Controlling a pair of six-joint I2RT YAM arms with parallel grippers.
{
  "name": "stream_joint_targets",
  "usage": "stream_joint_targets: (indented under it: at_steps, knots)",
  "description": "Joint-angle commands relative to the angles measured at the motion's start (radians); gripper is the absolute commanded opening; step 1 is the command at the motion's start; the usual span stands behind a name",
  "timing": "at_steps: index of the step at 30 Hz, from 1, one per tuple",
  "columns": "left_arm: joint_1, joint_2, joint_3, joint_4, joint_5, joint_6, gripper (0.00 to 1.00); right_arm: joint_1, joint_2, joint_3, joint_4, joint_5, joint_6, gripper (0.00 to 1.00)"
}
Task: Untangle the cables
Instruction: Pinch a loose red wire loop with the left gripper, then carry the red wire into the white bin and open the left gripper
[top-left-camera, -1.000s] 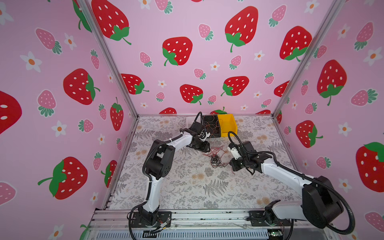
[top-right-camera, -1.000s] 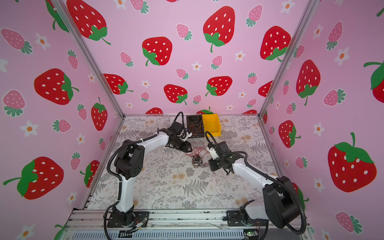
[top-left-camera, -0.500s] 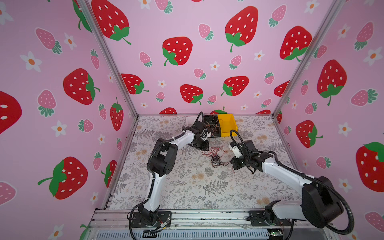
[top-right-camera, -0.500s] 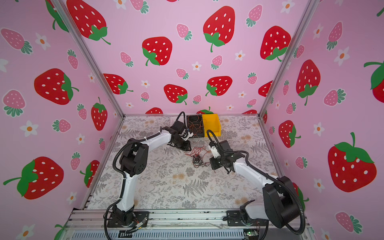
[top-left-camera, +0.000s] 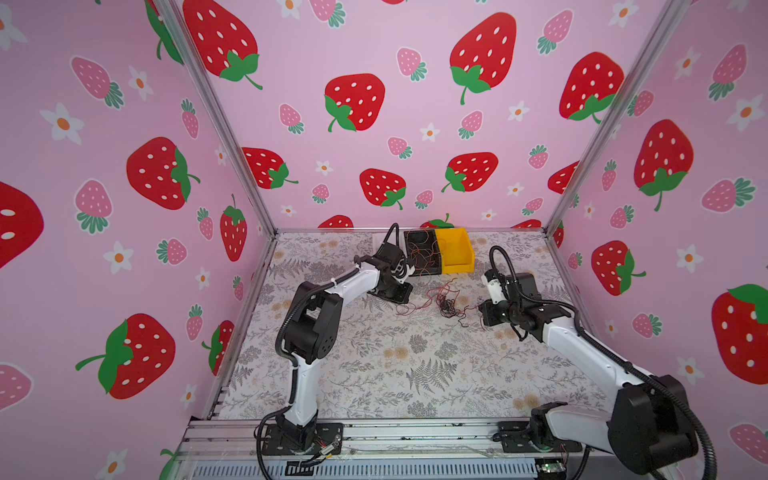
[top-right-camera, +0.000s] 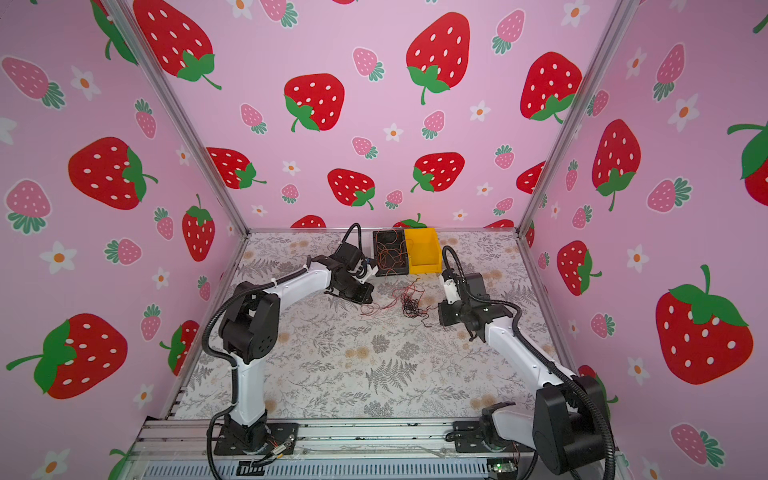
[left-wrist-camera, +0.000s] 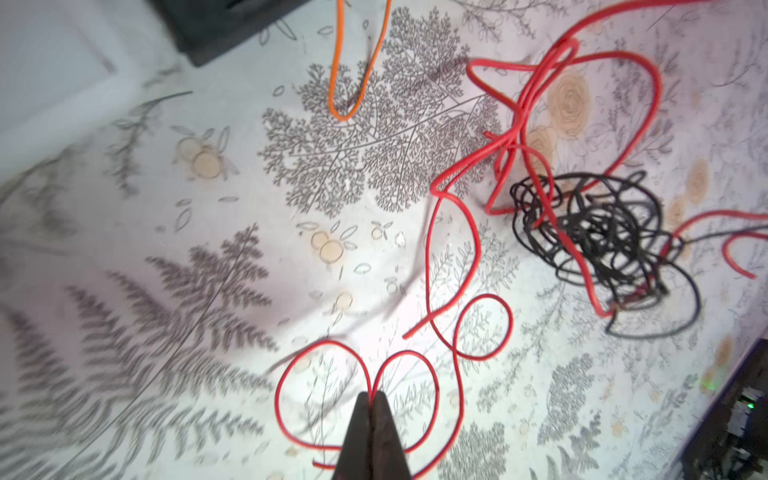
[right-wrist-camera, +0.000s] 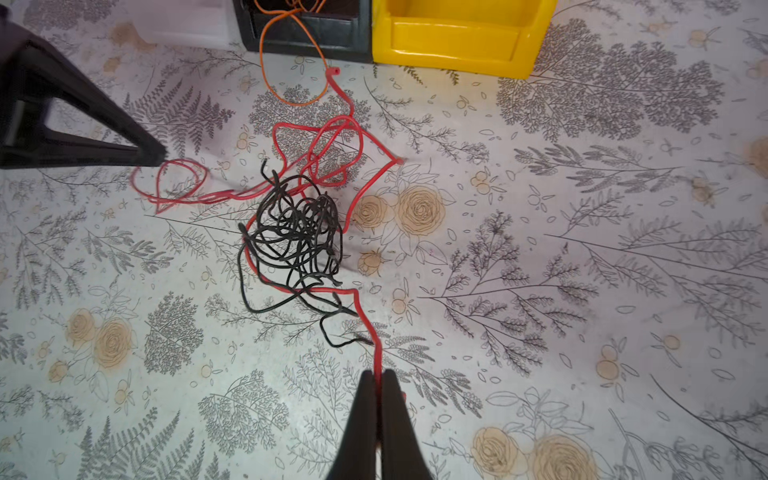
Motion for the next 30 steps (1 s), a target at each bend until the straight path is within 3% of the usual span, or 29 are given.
stream_joint_targets:
  at_steps: [1,10,20,30]
  knots:
    - [0.069,-0.104,-0.04,0.013,-0.025,-0.011,0.0,-0.031,-0.025,0.019,-0.045,0.026,-0.046,0.0]
    - [0.196,-0.283,-0.137,-0.024,-0.088,0.024,0.0,-0.134,-0.045,0.018,-0.078,0.11,-0.058,0.0]
    - [0.43,-0.404,-0.195,-0.005,-0.081,-0.043,0.0,-0.245,0.011,0.052,-0.097,0.15,-0.13,0.0]
    - [0.425,-0.427,-0.158,0.006,-0.011,-0.048,0.0,-0.216,0.051,0.07,-0.08,0.013,-0.207,0.0]
